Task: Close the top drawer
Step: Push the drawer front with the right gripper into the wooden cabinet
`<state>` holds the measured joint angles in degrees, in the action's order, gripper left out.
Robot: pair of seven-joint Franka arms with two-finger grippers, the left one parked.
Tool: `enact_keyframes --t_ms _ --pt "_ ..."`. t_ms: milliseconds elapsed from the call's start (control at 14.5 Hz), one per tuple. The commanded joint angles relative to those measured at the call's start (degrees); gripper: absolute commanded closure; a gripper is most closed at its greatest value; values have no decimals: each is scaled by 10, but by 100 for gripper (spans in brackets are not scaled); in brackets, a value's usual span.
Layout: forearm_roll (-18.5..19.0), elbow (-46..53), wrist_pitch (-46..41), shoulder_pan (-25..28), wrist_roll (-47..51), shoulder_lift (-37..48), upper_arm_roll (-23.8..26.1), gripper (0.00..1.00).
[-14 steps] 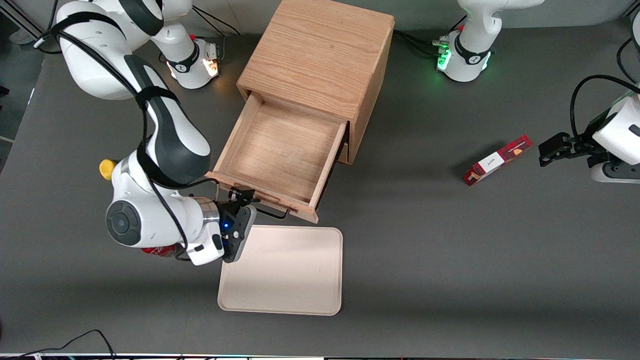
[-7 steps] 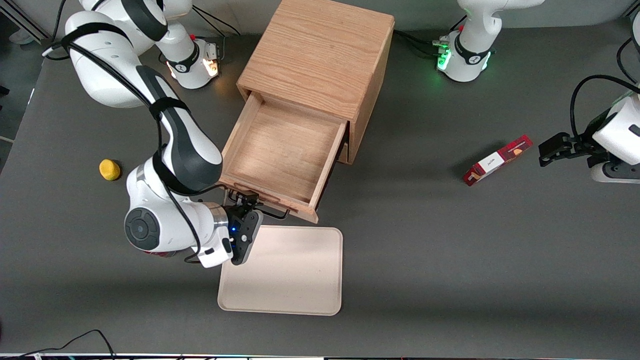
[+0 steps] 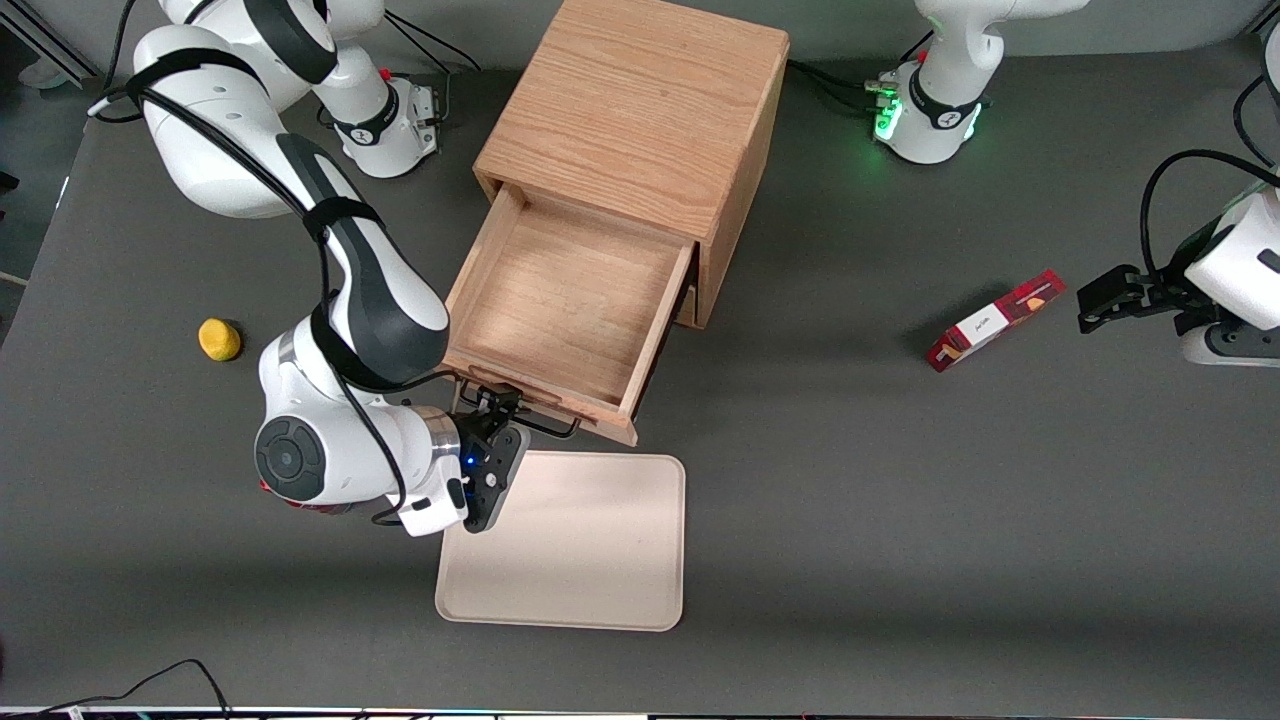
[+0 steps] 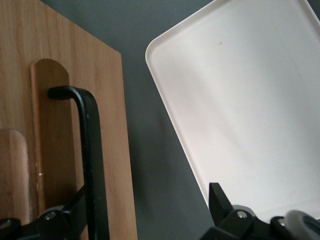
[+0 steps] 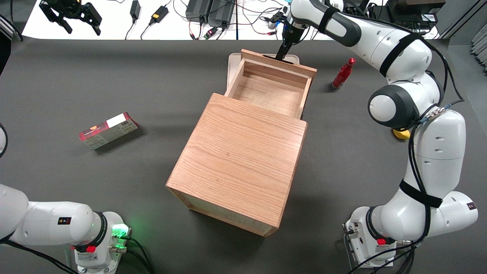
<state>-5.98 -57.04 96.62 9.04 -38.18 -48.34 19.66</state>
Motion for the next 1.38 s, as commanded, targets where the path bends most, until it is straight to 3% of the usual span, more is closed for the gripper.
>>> enact_keyframes --t_ms 0,484,830,1314 --pt "0 0 -3 2 21 5 11 0" --pt "1 -48 -2 -2 57 21 44 0" --pt "-2 -145 10 -8 69 84 53 0" --pt "-46 -288 50 -23 68 186 61 0"
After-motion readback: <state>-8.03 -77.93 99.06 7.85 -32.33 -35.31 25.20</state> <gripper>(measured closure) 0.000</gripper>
